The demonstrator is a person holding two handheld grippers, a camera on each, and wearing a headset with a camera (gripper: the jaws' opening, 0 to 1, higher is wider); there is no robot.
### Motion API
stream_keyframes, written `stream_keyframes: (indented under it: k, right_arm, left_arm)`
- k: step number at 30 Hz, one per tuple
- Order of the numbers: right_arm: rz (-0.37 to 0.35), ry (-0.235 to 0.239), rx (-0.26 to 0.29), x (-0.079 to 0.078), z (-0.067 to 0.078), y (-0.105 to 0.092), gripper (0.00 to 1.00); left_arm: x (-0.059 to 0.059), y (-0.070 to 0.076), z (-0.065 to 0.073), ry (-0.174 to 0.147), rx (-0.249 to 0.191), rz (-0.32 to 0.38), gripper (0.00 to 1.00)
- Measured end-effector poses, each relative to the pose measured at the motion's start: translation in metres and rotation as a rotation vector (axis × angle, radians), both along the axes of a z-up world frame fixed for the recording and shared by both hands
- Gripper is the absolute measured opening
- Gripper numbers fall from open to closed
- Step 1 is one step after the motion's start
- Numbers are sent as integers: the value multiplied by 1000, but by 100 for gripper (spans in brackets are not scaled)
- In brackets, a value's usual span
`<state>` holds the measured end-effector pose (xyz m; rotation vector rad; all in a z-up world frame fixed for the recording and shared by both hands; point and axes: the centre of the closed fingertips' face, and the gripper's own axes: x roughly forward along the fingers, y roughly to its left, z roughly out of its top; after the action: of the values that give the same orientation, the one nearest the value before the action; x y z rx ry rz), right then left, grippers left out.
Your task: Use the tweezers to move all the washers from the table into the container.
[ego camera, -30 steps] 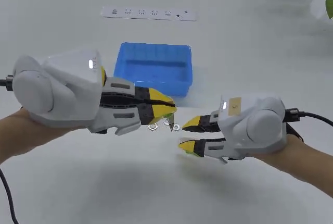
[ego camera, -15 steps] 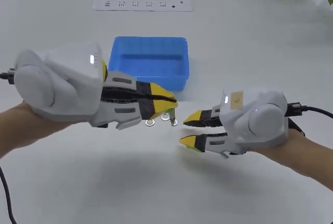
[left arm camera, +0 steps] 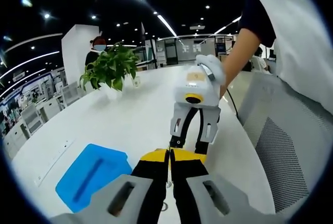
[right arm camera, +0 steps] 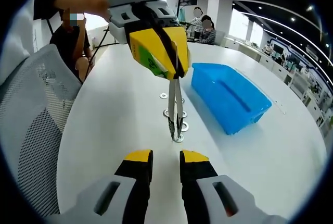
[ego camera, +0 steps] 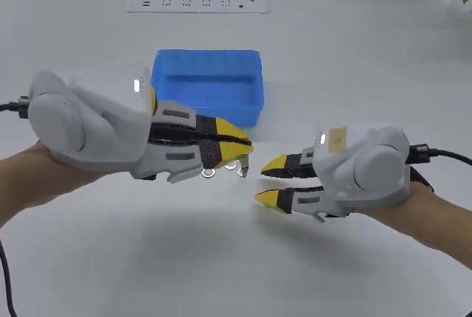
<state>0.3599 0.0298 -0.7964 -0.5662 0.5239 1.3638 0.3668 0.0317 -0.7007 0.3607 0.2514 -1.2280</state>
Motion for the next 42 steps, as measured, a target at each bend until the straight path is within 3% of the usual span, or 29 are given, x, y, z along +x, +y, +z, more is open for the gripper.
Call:
stream_keyframes:
  k: [13,18,24,30,42]
  right_arm:
    - [13,4,15,3,3,8,22]
    - [27,-2,28,7,7,16,22]
    - [103,-19,23,9,12,25,21]
    - [148,-20,34,12,16,30,14]
    - [243,-35,2,8,16,31,11]
  left_arm:
    - [1,6,-2,40,30,8,4]
    - [2,5,-2,41,54,10,4]
    - [1,1,-2,65,60,0,4]
    - [2,2,-3,79,56,6,4]
    - [-2,-2,-4,69,61,-14,4]
